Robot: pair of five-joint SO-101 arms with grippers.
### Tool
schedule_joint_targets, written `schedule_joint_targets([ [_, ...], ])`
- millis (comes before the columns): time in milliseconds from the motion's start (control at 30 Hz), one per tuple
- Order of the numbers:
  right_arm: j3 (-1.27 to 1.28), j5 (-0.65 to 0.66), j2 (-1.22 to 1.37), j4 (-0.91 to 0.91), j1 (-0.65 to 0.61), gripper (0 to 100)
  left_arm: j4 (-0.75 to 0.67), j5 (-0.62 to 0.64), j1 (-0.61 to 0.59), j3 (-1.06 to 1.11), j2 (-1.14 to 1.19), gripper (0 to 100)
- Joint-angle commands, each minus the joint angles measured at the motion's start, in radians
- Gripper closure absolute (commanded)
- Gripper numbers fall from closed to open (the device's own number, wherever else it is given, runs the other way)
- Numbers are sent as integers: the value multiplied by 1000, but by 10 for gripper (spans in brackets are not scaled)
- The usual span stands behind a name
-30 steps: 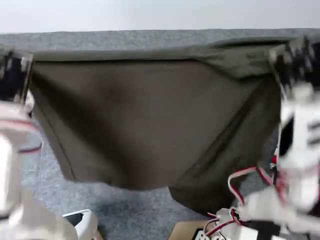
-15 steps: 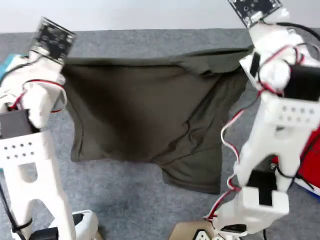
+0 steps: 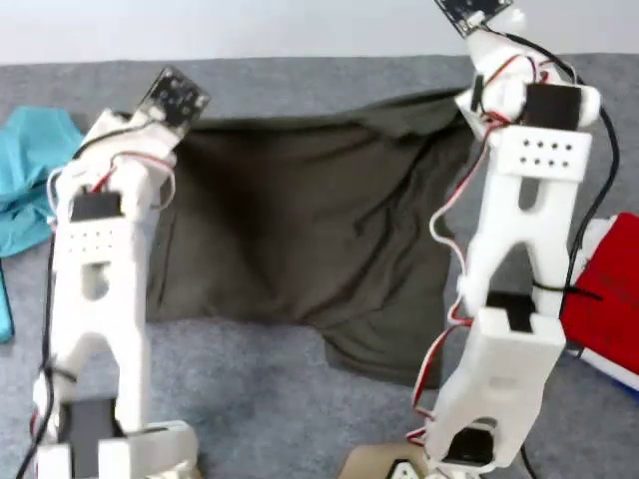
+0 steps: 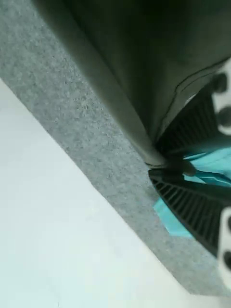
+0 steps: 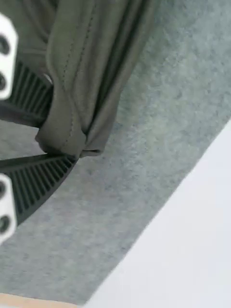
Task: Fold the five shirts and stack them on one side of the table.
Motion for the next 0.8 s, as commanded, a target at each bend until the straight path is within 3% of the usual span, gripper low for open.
schedule_joint_targets([
  [0, -8, -9, 16, -133, -2, 987, -28, -8, 3, -176, 146, 995],
  [167, -8, -9, 59, -295, 1, 987, -18, -8, 2, -418, 371, 995],
  [367, -2, -8, 71, -378, -10, 987, 104, -8, -2, -697, 546, 995],
  [567, -2, -3, 90, -179, -27, 988, 336, -25, -2, -849, 614, 995],
  [767, -17, -3, 87, 122, -28, 988, 641, -183, -3, -877, 612, 995],
])
